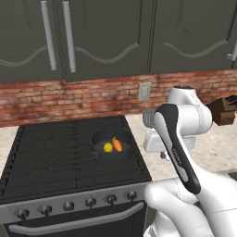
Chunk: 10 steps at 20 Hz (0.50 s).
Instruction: Put the lemon and carrot in the pot. Retrieve the spatula and lightly stir the vegetables in the pot.
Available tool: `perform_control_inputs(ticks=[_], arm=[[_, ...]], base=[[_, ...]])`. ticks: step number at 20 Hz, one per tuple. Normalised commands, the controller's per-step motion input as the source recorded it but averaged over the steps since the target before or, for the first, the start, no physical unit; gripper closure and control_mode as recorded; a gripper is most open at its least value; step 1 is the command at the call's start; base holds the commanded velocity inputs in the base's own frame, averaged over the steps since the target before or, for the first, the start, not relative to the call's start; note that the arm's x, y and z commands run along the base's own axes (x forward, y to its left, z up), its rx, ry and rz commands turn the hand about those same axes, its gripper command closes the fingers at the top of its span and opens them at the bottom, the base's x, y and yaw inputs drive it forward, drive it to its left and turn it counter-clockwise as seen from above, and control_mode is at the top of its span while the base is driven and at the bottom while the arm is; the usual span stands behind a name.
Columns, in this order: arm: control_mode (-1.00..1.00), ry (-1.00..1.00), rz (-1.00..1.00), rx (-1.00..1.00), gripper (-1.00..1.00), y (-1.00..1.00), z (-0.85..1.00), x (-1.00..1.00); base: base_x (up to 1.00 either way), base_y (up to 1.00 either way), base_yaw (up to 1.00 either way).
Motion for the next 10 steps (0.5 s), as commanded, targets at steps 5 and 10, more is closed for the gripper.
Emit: perform_control_inputs(ticks=[5, 10], arm=[[1.00, 0.00, 0.00, 0.00, 1.00, 0.00, 0.00, 0.00], [-1.00, 0.01, 0.00, -0.01, 1.00, 0.02, 0.02, 0.00]], base=[[0.00, 0.00, 0.00], [0.00, 0.00, 0.00]])
